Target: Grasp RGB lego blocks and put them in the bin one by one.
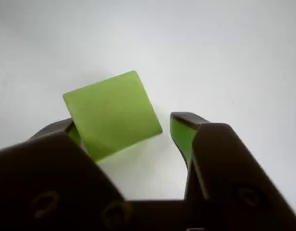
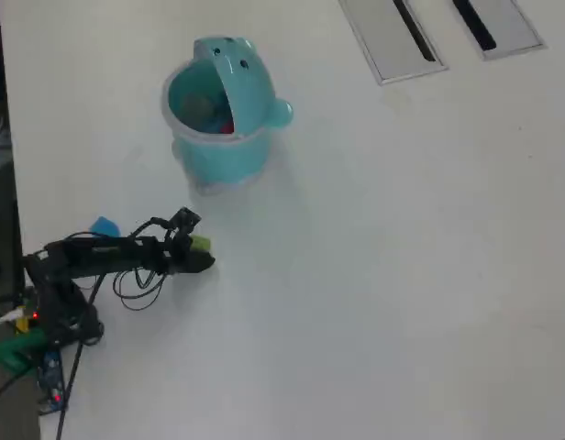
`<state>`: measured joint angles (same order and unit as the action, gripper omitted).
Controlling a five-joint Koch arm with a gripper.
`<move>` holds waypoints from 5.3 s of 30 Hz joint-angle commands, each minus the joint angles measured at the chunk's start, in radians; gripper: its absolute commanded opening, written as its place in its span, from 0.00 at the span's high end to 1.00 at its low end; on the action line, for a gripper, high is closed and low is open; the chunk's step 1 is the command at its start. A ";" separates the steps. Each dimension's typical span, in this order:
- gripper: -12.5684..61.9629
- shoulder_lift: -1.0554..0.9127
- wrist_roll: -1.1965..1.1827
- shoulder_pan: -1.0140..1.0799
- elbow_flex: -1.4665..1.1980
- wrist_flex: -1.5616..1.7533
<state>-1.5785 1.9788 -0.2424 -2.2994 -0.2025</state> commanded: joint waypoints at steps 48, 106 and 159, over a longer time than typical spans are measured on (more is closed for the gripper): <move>0.70 -0.451 -0.772 -0.307 0.341 0.163; 0.55 0.252 -0.313 -0.474 1.120 0.255; 0.50 -0.686 -0.267 -0.578 -0.178 0.420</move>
<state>-2.2350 1.7196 -0.8130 -2.5065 0.1150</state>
